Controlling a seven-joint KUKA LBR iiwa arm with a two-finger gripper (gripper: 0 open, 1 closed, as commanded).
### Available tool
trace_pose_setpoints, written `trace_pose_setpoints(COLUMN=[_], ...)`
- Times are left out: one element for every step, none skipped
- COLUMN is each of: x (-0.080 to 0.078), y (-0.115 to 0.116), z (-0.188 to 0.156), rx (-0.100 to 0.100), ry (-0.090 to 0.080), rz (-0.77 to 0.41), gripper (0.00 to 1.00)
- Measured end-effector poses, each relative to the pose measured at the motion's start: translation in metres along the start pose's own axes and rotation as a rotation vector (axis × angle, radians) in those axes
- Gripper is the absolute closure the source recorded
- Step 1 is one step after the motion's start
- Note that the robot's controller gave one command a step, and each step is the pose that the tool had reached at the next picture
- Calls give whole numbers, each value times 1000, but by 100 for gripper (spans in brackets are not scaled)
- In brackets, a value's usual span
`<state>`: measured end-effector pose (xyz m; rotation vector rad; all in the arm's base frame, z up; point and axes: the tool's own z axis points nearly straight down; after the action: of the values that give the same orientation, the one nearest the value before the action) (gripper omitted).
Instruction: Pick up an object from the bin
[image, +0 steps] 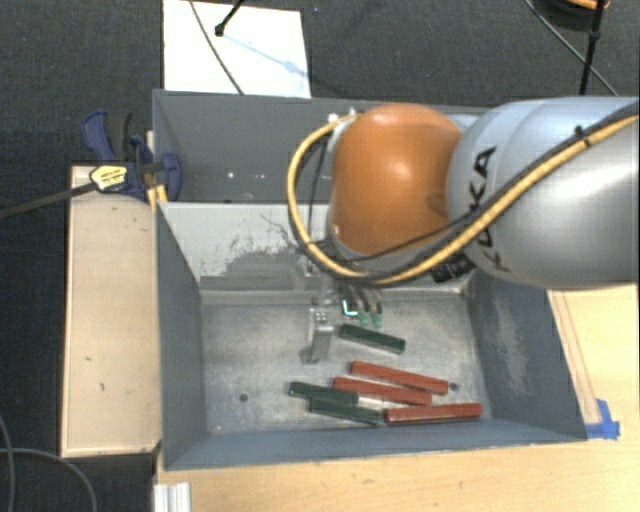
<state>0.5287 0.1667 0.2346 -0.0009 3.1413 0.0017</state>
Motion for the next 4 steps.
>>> trace_pose_setpoints(x=[21, 52, 39, 41], y=[-62, -44, -74, -52], z=[167, 133, 130, 164], rx=[1, 0, 1, 1], ry=[5, 1, -4, -7], rz=[-290, -346, -225, -341], gripper=[0, 0, 0, 0])
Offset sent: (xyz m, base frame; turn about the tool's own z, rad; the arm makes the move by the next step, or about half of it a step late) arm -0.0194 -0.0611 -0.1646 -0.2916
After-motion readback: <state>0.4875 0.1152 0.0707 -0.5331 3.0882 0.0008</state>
